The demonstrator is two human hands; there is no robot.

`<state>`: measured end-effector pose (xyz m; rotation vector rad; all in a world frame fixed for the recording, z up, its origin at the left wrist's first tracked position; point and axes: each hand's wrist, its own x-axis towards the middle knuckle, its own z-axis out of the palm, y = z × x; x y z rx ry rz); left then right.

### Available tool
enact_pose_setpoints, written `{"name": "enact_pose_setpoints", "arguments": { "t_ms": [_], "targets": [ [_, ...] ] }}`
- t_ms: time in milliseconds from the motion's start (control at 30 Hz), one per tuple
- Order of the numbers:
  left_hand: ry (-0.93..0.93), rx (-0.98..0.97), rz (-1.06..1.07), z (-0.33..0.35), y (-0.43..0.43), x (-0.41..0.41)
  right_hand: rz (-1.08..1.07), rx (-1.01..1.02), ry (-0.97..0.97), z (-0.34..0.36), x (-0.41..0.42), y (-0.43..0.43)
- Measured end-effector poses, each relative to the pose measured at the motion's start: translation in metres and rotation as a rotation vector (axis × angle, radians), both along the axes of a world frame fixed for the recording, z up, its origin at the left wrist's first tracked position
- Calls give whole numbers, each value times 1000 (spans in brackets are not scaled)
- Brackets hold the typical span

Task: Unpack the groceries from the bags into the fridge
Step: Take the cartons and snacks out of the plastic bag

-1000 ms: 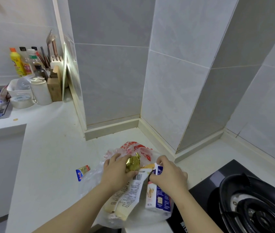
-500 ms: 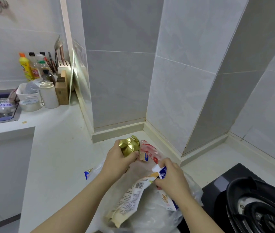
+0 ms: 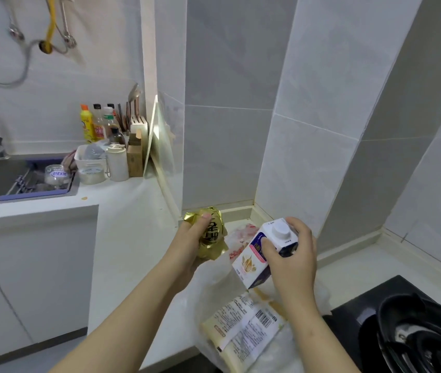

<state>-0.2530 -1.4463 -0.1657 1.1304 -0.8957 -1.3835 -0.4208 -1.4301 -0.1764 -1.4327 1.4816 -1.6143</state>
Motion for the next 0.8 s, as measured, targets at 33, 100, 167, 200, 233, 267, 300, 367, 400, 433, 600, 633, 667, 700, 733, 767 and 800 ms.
{"name": "enact_pose_setpoints", "arguments": {
  "t_ms": [33,100,167,200,233,267,300,367,400,433,600,633,667,700,733,767,800],
  "targets": [
    [-24,-7,-5,-2,9,7,43,20,-24,-1,8,7],
    [-68,-6,1,-6,30,22,115,57,-48,-4,23,23],
    [-111,-6,27,-8,54,38,176,86,-57,-9,40,40],
    [-124,-4,46,-9,66,45,202,100,-55,-11,47,49],
    [-139,-2,70,-9,80,53,226,114,-57,-13,55,58],
    [-154,1,97,-10,93,61,248,129,-63,-14,63,68],
    [-173,10,121,-10,107,69,270,142,-68,-15,72,79],
    [-218,30,153,-13,136,87,321,163,-62,-16,88,103],
    [-236,44,160,-14,151,93,345,175,-61,-17,95,116],
    [-247,56,163,-14,167,100,363,182,-66,-18,102,129],
    [-258,65,159,-14,242,116,428,194,-100,-21,125,192],
    [-264,64,169,-14,255,119,451,197,-109,-20,128,203],
    [-275,64,182,-15,269,121,474,203,-117,-19,131,215],
    [-290,71,197,-17,282,124,495,207,-119,-18,135,226],
    [-303,76,211,-17,296,125,518,207,-115,-17,137,238],
    [-313,82,228,-18,311,126,546,208,-109,-17,139,249],
    [-320,83,248,-20,326,126,577,209,-105,-16,140,261]
  ]
}}
